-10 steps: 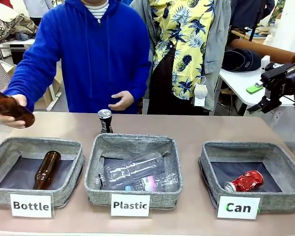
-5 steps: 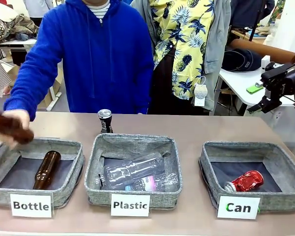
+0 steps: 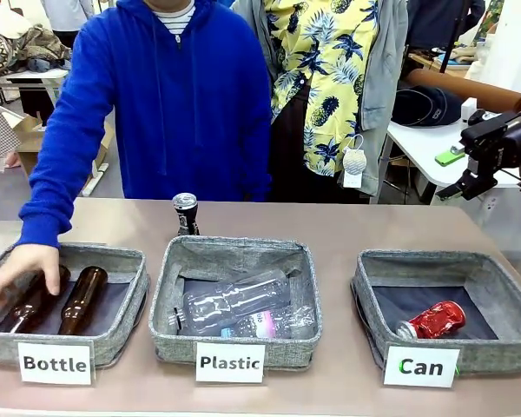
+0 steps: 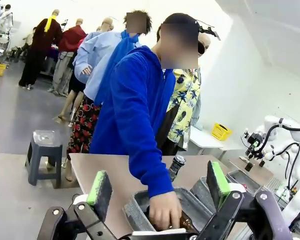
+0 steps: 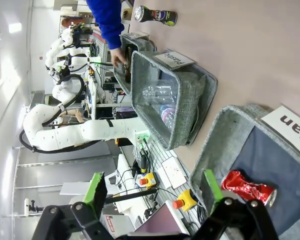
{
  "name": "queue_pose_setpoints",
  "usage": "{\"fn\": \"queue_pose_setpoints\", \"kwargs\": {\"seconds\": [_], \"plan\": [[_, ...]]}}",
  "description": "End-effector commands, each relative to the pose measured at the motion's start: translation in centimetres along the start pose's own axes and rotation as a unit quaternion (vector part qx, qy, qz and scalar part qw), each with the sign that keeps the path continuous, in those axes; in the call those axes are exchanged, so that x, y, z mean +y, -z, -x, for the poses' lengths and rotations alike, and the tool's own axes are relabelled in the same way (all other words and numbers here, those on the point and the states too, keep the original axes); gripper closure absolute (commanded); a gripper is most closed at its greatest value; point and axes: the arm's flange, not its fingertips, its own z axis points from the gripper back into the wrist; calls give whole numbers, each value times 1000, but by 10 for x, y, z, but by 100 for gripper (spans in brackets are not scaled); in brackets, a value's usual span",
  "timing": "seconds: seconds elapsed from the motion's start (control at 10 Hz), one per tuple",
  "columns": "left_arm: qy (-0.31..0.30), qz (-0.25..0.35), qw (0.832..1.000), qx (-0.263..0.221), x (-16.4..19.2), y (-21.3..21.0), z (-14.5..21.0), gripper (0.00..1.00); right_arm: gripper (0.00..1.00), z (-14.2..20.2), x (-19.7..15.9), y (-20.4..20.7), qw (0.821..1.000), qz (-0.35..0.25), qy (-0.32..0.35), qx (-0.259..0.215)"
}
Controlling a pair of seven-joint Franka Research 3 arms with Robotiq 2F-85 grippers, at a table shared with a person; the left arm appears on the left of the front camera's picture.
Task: Sort the can waste into the basket.
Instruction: Pick up the can waste from the table and place it in the right Fabric basket.
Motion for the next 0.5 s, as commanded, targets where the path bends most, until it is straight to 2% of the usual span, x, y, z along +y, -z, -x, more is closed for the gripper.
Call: {"fn": "queue_pose_setpoints", "kwargs": {"seconds": [0.0, 0.2, 0.4], "plan": [[24, 1, 999, 24, -3, 19, 0, 0, 0, 1, 2, -2, 1000, 1, -8, 1], [46, 1, 995, 88, -9, 68, 1, 0, 0, 1, 2, -2, 1000, 1, -8, 1], [100, -6, 982, 159, -23, 141, 11, 0, 0, 1, 2, -2, 1000, 1, -8, 1]]}}
